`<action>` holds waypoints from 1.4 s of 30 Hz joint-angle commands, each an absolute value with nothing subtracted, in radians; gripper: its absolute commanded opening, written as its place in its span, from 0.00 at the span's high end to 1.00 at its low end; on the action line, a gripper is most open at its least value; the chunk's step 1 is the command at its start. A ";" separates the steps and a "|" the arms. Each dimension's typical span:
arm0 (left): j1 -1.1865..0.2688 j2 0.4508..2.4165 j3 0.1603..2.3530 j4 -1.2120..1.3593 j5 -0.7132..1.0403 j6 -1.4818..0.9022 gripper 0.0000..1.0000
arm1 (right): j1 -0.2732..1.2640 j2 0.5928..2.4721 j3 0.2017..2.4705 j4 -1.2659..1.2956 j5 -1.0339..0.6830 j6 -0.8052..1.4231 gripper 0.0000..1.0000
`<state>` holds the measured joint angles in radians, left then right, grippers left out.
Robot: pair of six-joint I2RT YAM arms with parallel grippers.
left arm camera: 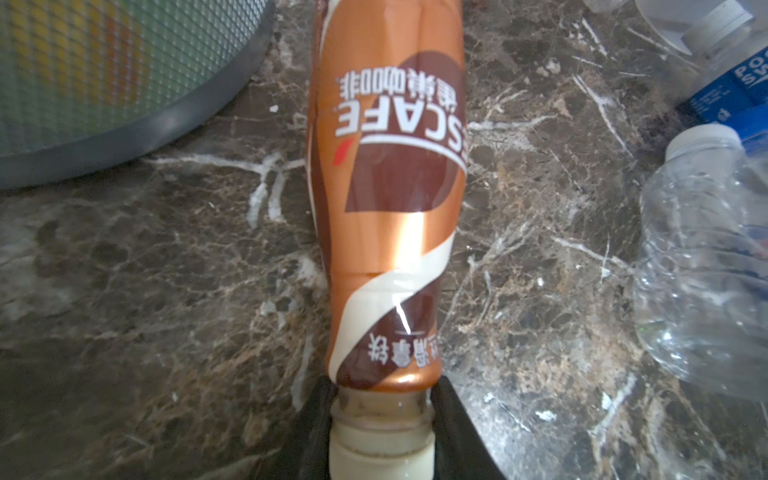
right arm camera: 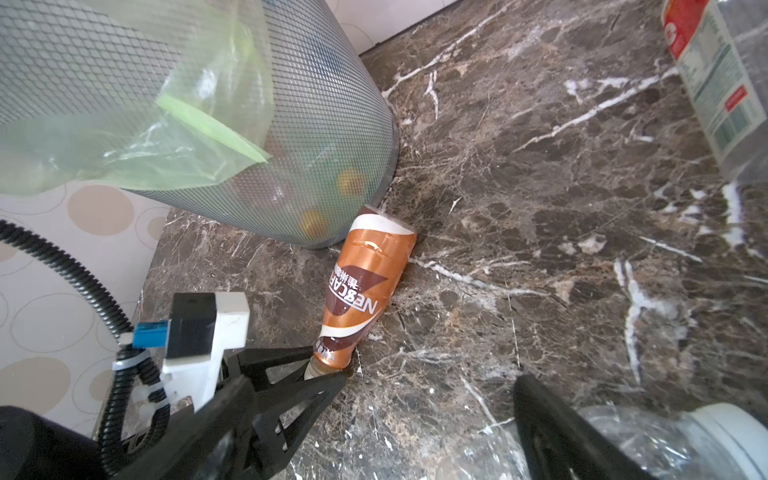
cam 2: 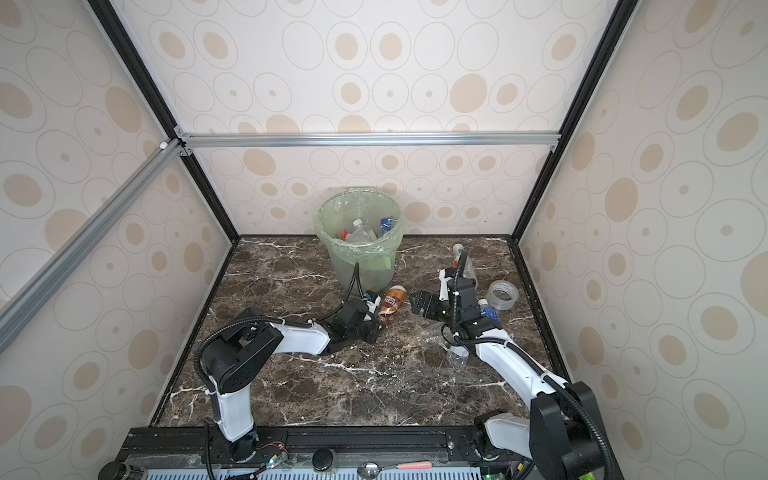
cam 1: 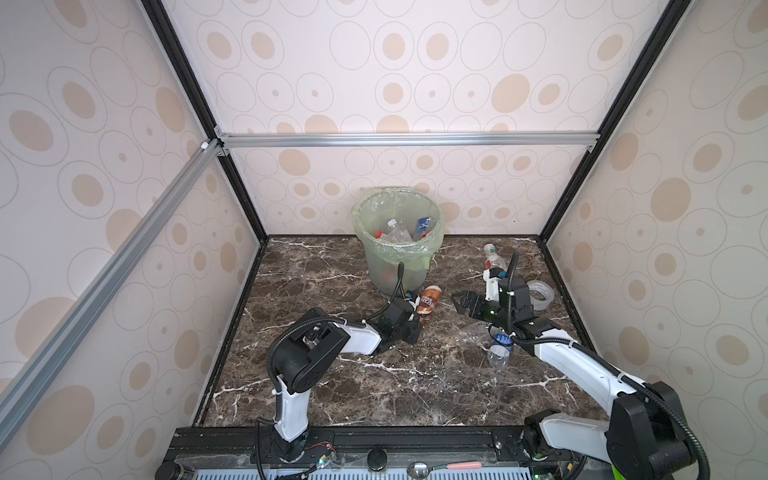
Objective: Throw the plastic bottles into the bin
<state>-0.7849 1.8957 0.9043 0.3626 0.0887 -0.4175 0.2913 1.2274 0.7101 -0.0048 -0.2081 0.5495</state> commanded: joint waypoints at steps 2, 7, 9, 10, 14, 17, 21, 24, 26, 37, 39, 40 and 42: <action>-0.805 1.827 0.885 0.404 0.102 -0.430 0.81 | 0.285 1.243 0.759 -0.045 -0.247 0.616 0.01; -0.825 1.773 0.856 0.461 0.097 -0.453 0.80 | 0.285 1.278 0.773 -0.010 -0.313 0.684 0.02; -0.834 1.753 0.838 0.491 0.094 -0.464 0.80 | 0.285 1.299 0.777 0.007 -0.337 0.709 0.03; -0.837 1.744 0.833 0.503 0.097 -0.468 0.80 | 0.286 1.312 0.777 0.023 -0.353 0.727 0.04; -0.851 1.728 0.835 0.509 0.100 -0.462 0.80 | 0.285 1.352 0.778 0.097 -0.396 0.787 0.05; -0.860 1.717 0.839 0.509 0.103 -0.457 0.80 | 0.285 1.369 0.780 0.134 -0.397 0.810 0.05; -0.872 1.702 0.841 0.511 0.107 -0.457 0.80 | 0.285 1.410 0.812 0.156 -0.395 0.821 0.06; -0.883 1.683 0.838 0.508 0.104 -0.453 0.79 | 0.285 1.440 0.833 0.179 -0.383 0.830 0.08; -0.889 1.666 0.831 0.511 0.094 -0.450 0.79 | 0.286 1.468 0.852 0.197 -0.386 0.842 0.09; -0.894 1.641 0.812 0.500 0.074 -0.446 0.75 | 0.286 1.521 0.886 0.234 -0.387 0.861 0.34; -0.894 1.646 0.813 0.497 0.072 -0.447 0.71 | 0.286 1.513 0.883 0.233 -0.382 0.858 0.40; -0.894 1.647 0.815 0.497 0.071 -0.448 0.70 | 0.285 1.508 0.881 0.229 -0.378 0.857 0.43; -0.894 1.643 0.819 0.491 0.064 -0.448 0.66 | 0.286 1.495 0.885 0.215 -0.370 0.845 0.49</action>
<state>-0.8864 1.6615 0.8093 0.4808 0.0856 -0.4522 0.2909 1.5166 0.8677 0.2165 -0.3927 0.8570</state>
